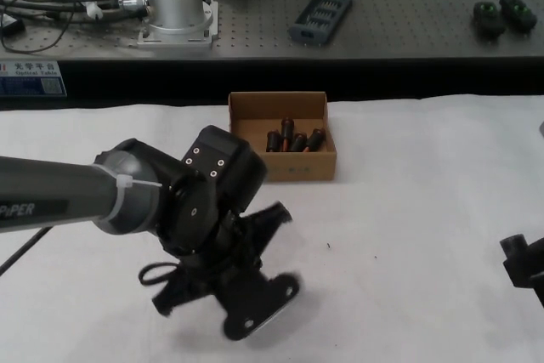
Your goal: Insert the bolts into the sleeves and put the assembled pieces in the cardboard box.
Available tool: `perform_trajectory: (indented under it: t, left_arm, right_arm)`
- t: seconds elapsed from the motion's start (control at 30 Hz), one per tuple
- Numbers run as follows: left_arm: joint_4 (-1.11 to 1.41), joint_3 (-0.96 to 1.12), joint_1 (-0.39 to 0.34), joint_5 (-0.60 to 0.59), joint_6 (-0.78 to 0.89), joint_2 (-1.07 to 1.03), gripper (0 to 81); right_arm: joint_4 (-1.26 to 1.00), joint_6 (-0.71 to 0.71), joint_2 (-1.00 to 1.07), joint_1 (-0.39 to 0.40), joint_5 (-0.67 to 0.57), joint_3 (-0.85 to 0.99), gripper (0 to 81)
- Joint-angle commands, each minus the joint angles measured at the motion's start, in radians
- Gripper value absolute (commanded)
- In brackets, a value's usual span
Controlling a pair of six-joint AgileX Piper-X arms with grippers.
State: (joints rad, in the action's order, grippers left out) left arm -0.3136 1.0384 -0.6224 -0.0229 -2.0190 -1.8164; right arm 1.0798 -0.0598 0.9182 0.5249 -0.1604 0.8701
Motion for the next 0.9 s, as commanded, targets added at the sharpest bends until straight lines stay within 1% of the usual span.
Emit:
perform_trajectory:
  t: [0.0, 0.1, 0.17, 0.23, 0.37, 0.4, 0.43, 0.47, 0.5, 0.6, 0.63, 0.73, 0.87]
  left_arm:
    - [-0.045, 0.000, 0.002, -0.043, -0.289, 0.001, 0.6]
    - [-0.048, 0.000, 0.002, -0.125, -0.416, 0.001, 0.6]
    - [-0.051, 0.000, 0.002, -0.173, -0.428, 0.001, 0.3]
    - [-0.051, 0.000, 0.002, -0.181, -0.428, 0.001, 4.9]
    - [-0.051, 0.000, 0.002, -0.185, -0.421, 0.001, 25.2]
    - [-0.051, 0.000, 0.002, -0.185, -0.419, 0.001, 32.5]
    - [-0.051, 0.000, 0.002, -0.185, -0.419, 0.001, 37.2]
    - [-0.051, 0.000, 0.002, -0.185, -0.419, 0.001, 39.7]
    - [-0.051, 0.000, 0.002, -0.185, -0.413, 0.001, 39.9]
    - [-0.044, 0.000, 0.002, -0.155, -0.309, 0.011, 39.9]
    - [-0.044, 0.000, 0.002, -0.138, -0.239, 0.020, 39.9]
    - [-0.044, 0.000, -0.001, -0.137, 0.025, 0.066, 39.9]
    - [-0.044, 0.000, -0.003, -0.137, 0.298, 0.169, 39.9]
  right_arm:
    - [-0.039, -0.031, -0.011, 0.002, -0.014, 0.001, 2.9]
    - [-0.061, -0.032, -0.011, 0.002, -0.014, 0.001, 2.9]
    - [-0.061, -0.032, -0.011, 0.002, -0.023, 0.001, 2.9]
    - [-0.057, -0.032, -0.011, 0.002, -0.049, 0.001, 2.9]
    - [-0.054, -0.032, -0.011, 0.002, -0.082, 0.001, 2.9]
    - [-0.054, -0.032, -0.011, 0.002, -0.082, 0.001, 2.9]
    - [-0.054, -0.032, -0.011, 0.002, -0.082, 0.001, 2.9]
    - [-0.054, -0.032, -0.011, 0.002, -0.082, 0.001, 2.9]
    - [-0.054, -0.032, -0.011, 0.002, -0.082, 0.001, 2.9]
    - [-0.054, -0.032, -0.011, 0.002, -0.082, 0.001, 2.9]
    - [-0.052, -0.029, -0.011, 0.002, -0.082, 0.001, 2.9]
    - [-0.039, -0.008, -0.011, 0.002, -0.082, 0.001, 2.9]
    - [-0.007, 0.060, -0.011, 0.002, -0.082, 0.001, 2.9]
